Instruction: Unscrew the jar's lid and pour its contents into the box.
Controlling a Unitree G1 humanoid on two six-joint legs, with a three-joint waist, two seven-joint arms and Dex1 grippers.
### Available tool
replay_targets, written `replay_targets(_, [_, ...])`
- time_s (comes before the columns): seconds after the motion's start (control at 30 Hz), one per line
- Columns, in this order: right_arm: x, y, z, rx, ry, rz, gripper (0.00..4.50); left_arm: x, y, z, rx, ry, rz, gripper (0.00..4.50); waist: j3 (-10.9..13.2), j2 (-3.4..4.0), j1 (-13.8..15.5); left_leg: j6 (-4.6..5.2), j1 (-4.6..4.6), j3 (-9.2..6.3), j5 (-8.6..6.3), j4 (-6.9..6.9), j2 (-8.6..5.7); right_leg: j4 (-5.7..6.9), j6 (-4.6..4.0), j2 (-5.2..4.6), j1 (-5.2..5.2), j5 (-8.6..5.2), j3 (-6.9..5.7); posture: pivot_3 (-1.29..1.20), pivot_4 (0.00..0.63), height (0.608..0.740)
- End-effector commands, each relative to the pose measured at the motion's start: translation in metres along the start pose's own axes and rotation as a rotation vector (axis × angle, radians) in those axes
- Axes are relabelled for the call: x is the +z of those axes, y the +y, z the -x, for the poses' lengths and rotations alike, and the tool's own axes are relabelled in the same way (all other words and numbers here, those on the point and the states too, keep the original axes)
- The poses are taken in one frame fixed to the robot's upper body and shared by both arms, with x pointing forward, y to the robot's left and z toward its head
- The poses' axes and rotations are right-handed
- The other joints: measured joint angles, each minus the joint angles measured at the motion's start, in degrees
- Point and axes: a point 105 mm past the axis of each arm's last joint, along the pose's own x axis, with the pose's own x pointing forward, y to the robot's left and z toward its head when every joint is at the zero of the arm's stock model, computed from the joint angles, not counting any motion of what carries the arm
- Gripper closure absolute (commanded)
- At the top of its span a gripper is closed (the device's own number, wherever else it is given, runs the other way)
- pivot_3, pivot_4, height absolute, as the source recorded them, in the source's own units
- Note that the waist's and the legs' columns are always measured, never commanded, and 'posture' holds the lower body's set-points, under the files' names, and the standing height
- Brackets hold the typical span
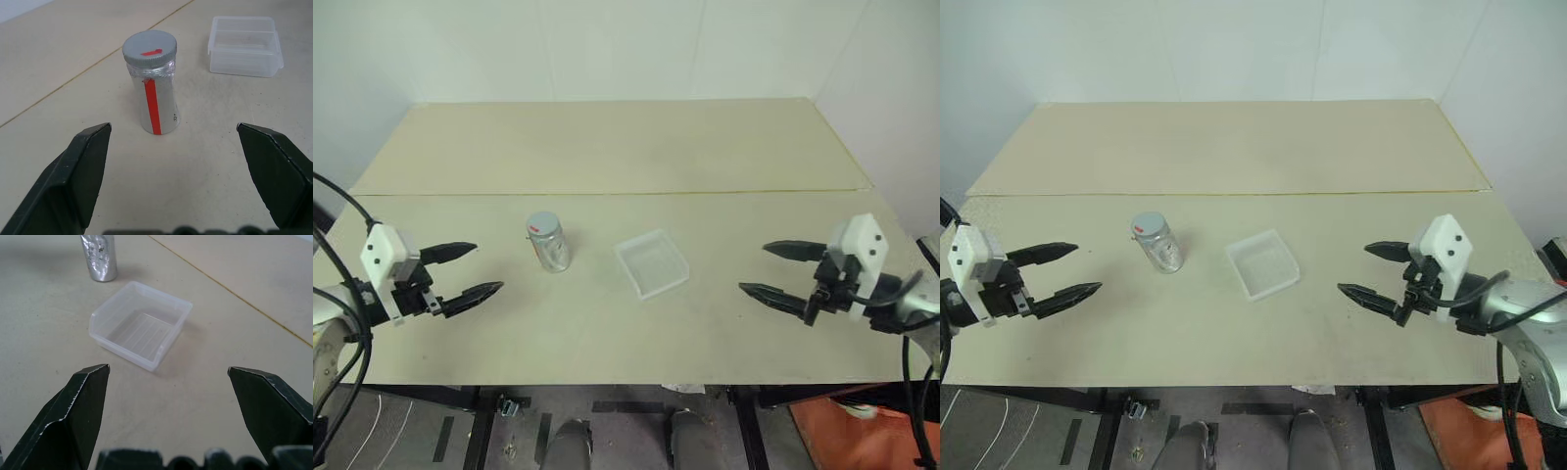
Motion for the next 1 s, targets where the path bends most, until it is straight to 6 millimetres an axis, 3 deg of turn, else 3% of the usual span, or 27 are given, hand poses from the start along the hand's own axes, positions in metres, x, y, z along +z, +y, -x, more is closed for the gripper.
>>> replay_targets(0.03, [0.009,-0.002,-0.002,0.006,-0.021,0.062,0.00,0.014,-0.003,-0.002,0.001,-0.061,-0.024,0.03,0.00,0.00,0.01,0.00,0.00,0.00,0.00,0.00,0.00,0.00,0.00,0.00,0.00,0.00,0.00,0.00,0.150,0.740])
replay_targets(0.3, [0.019,-0.011,-0.005,0.003,-0.046,0.104,0.00,0.012,-0.004,-0.017,0.057,-0.069,0.017,0.03,0.00,0.00,-0.01,0.00,0.01,-0.01,0.00,0.00,0.00,0.02,0.00,0.00,0.00,0.00,0.00,0.00,0.150,0.740])
replay_targets(0.63, [0.039,-0.003,-0.002,0.069,-0.096,0.123,0.00,0.001,-0.011,-0.062,0.028,-0.077,0.097,0.03,0.00,-0.01,-0.01,0.00,0.01,0.00,0.00,0.01,-0.01,0.03,0.00,0.00,0.00,0.01,0.00,0.00,0.150,0.740])
replay_targets(1.0, [0.049,-0.001,0.002,0.061,-0.104,0.167,0.00,-0.005,0.010,-0.094,0.100,-0.097,0.089,0.03,0.00,-0.01,0.02,0.00,0.01,0.00,0.00,0.01,-0.02,0.02,0.00,0.00,0.01,0.01,0.00,0.00,0.150,0.740])
